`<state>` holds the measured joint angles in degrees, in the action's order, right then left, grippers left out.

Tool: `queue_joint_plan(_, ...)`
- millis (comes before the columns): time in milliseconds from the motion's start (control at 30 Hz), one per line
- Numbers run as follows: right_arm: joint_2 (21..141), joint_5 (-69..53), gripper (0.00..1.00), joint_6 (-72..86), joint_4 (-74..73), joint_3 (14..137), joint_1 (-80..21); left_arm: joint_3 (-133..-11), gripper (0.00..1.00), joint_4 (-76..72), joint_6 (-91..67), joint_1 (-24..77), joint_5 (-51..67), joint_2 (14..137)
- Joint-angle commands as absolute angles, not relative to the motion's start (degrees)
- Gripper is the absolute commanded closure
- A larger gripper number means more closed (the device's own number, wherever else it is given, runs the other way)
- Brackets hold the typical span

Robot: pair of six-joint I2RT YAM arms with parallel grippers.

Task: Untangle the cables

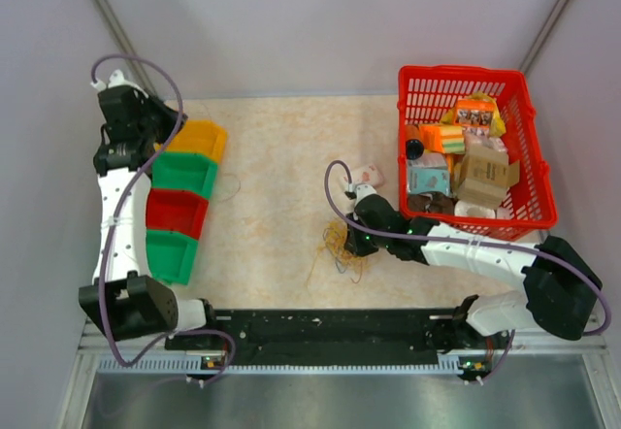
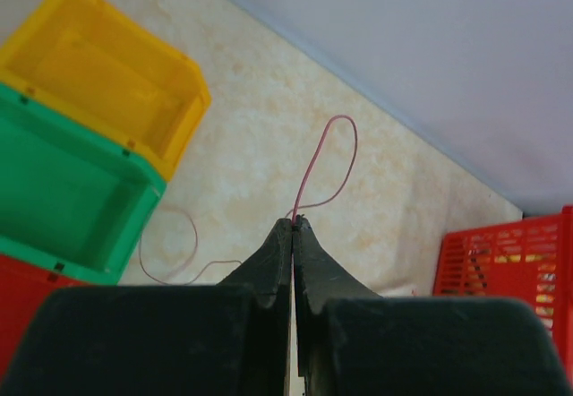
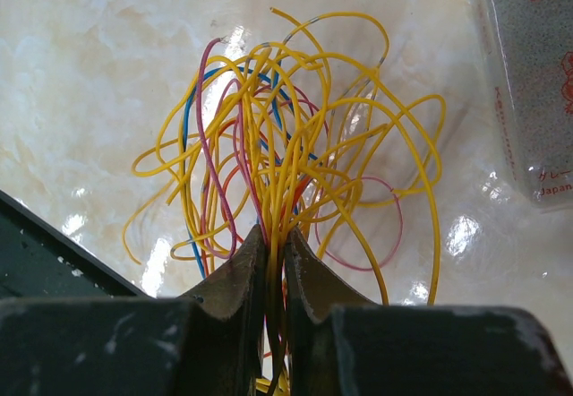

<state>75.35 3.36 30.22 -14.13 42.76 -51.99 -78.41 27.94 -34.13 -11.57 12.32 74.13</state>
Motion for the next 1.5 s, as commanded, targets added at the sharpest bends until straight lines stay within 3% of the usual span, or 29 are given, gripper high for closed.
queue_joint_plan(0, 73.65, 3.43, 0.96, 29.27, -11.69, 43.77, -51.68, -91.99, 1.00, 22.68, -33.49, -12.39, 9.40, 79.96)
queue_joint_plan(167, 74.18, 3.16, 0.96, 28.92, -11.69, 44.30, -51.68, -104.31, 1.00, 23.73, -33.66, -13.62, 7.21, 85.25)
queue_joint_plan(500, 75.32, 2.20, 0.97, 28.30, -11.43, 45.00, -51.77, -114.43, 1.00, 25.31, -34.54, -15.55, 7.83, 88.77)
queue_joint_plan(1133, 75.41, 2.29, 0.97, 28.92, -10.81, 44.21, -51.68, -105.74, 1.00, 22.51, -33.14, -16.88, 6.77, 91.23)
queue_joint_plan(1467, 76.90, 1.76, 0.97, 29.00, -10.11, 44.91, -51.68, -89.67, 1.00, 11.18, -30.59, -15.91, -2.54, 88.60)
